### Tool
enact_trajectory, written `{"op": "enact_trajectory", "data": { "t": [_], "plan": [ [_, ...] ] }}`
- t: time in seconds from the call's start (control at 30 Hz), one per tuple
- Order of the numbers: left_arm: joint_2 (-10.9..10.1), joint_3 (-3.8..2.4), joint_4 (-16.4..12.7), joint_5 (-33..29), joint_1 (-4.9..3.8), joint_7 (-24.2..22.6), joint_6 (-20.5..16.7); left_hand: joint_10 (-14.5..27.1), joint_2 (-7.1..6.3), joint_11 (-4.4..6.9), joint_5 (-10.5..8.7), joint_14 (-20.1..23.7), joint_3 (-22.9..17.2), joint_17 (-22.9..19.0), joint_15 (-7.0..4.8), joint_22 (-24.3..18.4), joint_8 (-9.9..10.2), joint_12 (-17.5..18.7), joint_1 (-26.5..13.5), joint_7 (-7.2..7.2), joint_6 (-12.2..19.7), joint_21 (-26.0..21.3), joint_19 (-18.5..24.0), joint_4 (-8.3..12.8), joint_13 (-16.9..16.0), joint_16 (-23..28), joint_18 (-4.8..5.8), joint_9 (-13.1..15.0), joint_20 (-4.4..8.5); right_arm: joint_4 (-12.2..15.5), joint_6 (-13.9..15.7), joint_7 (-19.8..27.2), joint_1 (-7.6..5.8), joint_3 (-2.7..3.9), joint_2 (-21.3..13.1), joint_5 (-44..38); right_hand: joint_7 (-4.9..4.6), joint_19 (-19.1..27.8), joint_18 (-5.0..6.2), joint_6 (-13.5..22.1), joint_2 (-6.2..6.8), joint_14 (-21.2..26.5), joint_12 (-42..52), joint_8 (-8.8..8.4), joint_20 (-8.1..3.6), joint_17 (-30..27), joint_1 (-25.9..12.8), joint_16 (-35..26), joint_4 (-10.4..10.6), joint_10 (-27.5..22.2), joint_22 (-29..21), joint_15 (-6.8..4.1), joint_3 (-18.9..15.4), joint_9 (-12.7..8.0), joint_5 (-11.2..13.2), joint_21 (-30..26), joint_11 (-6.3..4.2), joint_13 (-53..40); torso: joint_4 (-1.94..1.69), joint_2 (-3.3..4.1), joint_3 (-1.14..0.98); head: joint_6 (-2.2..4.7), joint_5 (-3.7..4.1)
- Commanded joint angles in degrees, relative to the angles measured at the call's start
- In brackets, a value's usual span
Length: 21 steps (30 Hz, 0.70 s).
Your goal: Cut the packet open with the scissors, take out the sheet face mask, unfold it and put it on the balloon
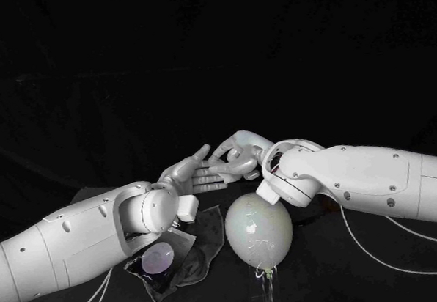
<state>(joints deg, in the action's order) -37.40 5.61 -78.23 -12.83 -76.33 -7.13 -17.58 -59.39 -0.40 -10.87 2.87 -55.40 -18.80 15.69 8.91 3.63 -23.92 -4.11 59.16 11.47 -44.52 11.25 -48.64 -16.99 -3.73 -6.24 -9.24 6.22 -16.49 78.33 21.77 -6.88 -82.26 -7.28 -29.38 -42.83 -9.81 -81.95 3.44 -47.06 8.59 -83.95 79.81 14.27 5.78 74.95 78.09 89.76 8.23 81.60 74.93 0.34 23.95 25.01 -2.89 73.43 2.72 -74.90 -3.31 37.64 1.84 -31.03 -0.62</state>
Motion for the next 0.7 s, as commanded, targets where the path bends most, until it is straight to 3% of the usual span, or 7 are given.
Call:
{"op": "enact_trajectory", "data": {
  "t": [0.03,0.2,0.43,0.57,0.7],
  "plan": [
    [0.3,-0.14,0.0,-1.6,0.04,-1.2,1.8,0.0,-0.06,-0.48,-0.04,-0.4,0.3,-0.1,0.18,0.1,0.2,0.3,-0.5,3.24,-0.2,-0.3,-0.5,0.1,0.0,0.3,-1.17,-0.1,-0.04,0.4,-4.6,0.4,0.07,0.0,-0.1,-3.6,0.07,0.0,-0.01,0.7,0.09,-6.1,-0.1,-0.65,0.45,15.0,0.5,0.2,-0.4,1.7,10.3,0.4,-0.1,-0.3,0.1,-0.2,2.06,-6.4,-0.08,0.02,-0.01,0.04,-0.13],
    [0.5,-0.2,0.5,-2.5,0.13,-1.6,1.6,0.0,0.19,-0.45,-0.03,-0.4,0.4,-0.1,0.17,0.1,0.3,0.3,-0.3,3.2,-0.2,-0.4,-0.5,0.1,0.0,0.3,-1.17,-0.1,-0.04,1.3,-6.7,0.3,0.21,-0.04,-0.7,-6.7,0.73,-0.4,-0.08,1.4,-0.48,-6.1,0.5,-1.97,0.52,15.0,2.0,0.2,-1.8,2.2,10.6,0.06,0.8,-1.2,0.1,0.6,1.5,-6.9,0.0,0.03,0.03,0.1,-0.2],
    [0.8,-0.23,1.3,-3.2,0.17,-1.9,1.5,-0.2,0.73,-0.32,-0.01,-0.8,0.6,-0.3,0.06,0.1,0.4,0.2,0.9,3.02,-0.4,-0.7,-0.8,0.2,0.0,0.4,-1.2,-0.1,-0.03,2.4,-8.2,0.4,0.43,-0.09,-1.5,-10.4,1.35,-0.9,-0.22,1.0,-0.76,-6.1,0.9,-2.49,0.28,15.0,2.3,0.2,-2.4,2.6,10.8,-0.45,1.2,-1.7,0.1,1.6,0.88,-7.2,-0.03,0.02,0.04,0.1,-0.36],
    [0.8,-0.23,1.5,-3.3,0.19,-2.1,1.6,-0.4,0.77,-0.12,0.0,-1.1,0.9,-0.6,-0.05,0.1,0.5,0.2,3.8,2.86,-0.7,-1.1,-1.2,0.3,0.0,0.5,-1.23,-0.1,0.0,3.0,-8.4,0.5,0.54,-0.12,-1.9,-12.3,1.46,-1.0,-0.27,0.8,-0.82,-6.1,1.1,-2.56,0.2,15.0,2.3,0.2,-2.5,2.7,10.9,-0.56,1.3,-1.8,0.1,1.8,0.75,-7.3,-0.03,0.0,0.03,0.18,-0.26],
    [0.8,-0.24,1.6,-3.4,0.2,-2.2,1.8,-0.7,0.13,0.14,-0.03,-1.6,-0.3,-1.1,-0.25,0.1,0.8,0.2,10.6,2.56,-1.2,-1.8,-1.7,1.5,0.0,0.8,-1.24,-0.1,0.01,3.2,-8.1,0.6,0.63,-0.13,-2.1,-13.5,1.55,-1.1,-0.3,0.7,-0.83,-6.1,1.2,-2.65,0.11,15.0,2.2,0.2,-2.6,2.8,11.0,-0.67,1.4,-1.9,0.1,2.0,0.63,-7.4,-0.08,0.02,0.06,0.28,-0.31]
  ]
}}
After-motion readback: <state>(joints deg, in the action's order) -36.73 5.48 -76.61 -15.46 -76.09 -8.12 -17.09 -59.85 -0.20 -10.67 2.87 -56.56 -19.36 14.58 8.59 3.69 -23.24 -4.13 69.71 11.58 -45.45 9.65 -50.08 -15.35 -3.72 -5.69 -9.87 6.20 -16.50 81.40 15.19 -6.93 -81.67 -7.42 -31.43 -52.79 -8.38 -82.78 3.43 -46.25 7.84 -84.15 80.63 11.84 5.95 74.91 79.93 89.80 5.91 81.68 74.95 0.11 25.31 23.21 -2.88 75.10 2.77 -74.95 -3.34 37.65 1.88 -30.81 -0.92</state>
